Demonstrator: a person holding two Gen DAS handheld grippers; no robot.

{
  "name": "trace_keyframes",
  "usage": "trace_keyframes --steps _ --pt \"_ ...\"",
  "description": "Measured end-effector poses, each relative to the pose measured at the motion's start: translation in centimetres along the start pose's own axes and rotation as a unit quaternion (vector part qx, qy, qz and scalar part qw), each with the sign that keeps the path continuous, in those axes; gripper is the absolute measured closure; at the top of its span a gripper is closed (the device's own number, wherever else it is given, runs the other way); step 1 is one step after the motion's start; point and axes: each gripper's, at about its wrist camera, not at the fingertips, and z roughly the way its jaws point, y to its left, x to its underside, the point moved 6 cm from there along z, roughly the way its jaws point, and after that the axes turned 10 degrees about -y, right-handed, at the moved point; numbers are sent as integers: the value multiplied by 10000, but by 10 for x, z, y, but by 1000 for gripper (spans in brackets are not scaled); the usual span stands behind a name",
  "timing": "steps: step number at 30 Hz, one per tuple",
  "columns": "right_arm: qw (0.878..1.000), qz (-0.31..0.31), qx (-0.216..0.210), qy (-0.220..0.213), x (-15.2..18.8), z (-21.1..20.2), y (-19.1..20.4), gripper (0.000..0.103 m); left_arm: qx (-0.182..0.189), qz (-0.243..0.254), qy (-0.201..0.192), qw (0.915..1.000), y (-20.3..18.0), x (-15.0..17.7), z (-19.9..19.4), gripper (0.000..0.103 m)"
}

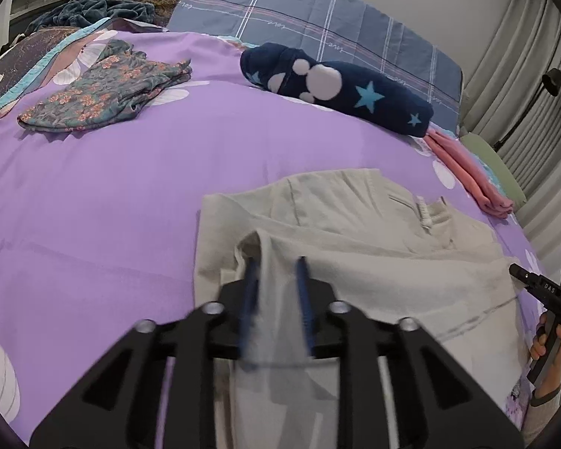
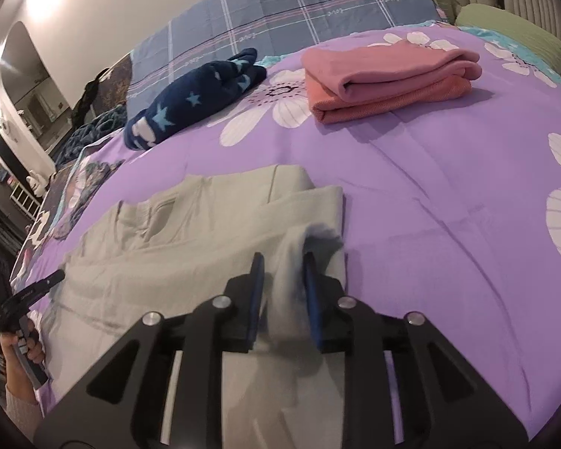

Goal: Fold small clothes

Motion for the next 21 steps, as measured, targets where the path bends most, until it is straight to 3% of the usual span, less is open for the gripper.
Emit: trace_keyframes --steps 4,5,6,7,8,10,15,17,19,20,21 --pt "9999 -75 -35 114 5 -13 5 81 95 120 165 9997 -9 12 -15 74" --pt "9999 -75 -39 144 6 -13 4 86 129 126 248 9995 -10 16 -17 74" --pt "9998 -78 -86 186 8 -15 6 92 143 136 290 9994 -11 19 -19 77" --pt "9997 -96 -108 204 9 -16 7 92 136 156 318 9993 -11 22 -21 92" --pt "9997 -125 -111 201 9 -17 8 93 145 167 355 9991 -10 24 -21 99" --pt "9997 -169 -165 110 5 -18 12 94 314 65 360 9988 -10 22 -22 102" --pt "9986 188 -467 -171 -36 -14 19 95 618 -235 7 9978 -17 -15 -21 102" --pt "9983 246 -403 -337 -64 -1 19 95 534 -270 -287 9978 -21 -42 -16 102" --pt "9987 340 -322 -203 -78 24 15 94 314 -357 -393 9981 -18 -64 -2 101" --pt "9986 409 -317 -74 -80 35 12 87 191 -466 -344 9981 -12 -70 9 99" --pt "9985 499 -167 162 -78 54 7 71 30 -592 -202 9980 -6 -73 23 89"
